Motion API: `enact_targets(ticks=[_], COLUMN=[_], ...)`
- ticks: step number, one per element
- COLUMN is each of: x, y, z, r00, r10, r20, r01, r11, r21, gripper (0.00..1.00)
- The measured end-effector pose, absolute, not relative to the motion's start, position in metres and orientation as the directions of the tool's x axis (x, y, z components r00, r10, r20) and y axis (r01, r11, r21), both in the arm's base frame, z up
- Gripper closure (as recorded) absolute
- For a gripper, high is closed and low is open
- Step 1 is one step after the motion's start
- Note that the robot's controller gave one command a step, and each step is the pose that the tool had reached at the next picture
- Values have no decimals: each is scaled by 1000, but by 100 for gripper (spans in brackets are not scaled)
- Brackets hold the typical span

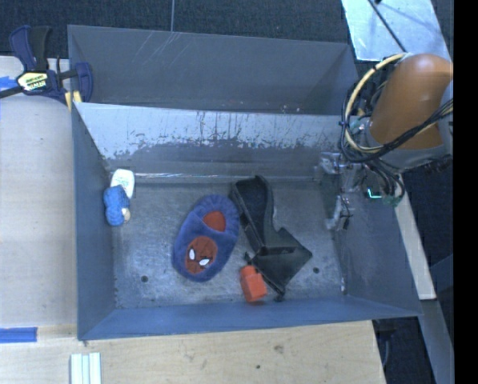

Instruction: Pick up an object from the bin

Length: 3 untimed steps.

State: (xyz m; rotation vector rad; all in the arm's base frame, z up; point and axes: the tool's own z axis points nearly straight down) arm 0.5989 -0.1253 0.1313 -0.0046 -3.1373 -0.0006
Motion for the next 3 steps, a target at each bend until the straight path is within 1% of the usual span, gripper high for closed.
enact_targets(ticks=[1,2,3], x=[533,482,504], y=[-57,-93,-89], z=[69,100,100], r00=[-891,-692,-524], r10=[-454,-722,-852], r20=[2,1,-4], r01=[-454,-722,-852], r11=[891,692,524], r21=[0,-1,-4], gripper=[0,0,0])
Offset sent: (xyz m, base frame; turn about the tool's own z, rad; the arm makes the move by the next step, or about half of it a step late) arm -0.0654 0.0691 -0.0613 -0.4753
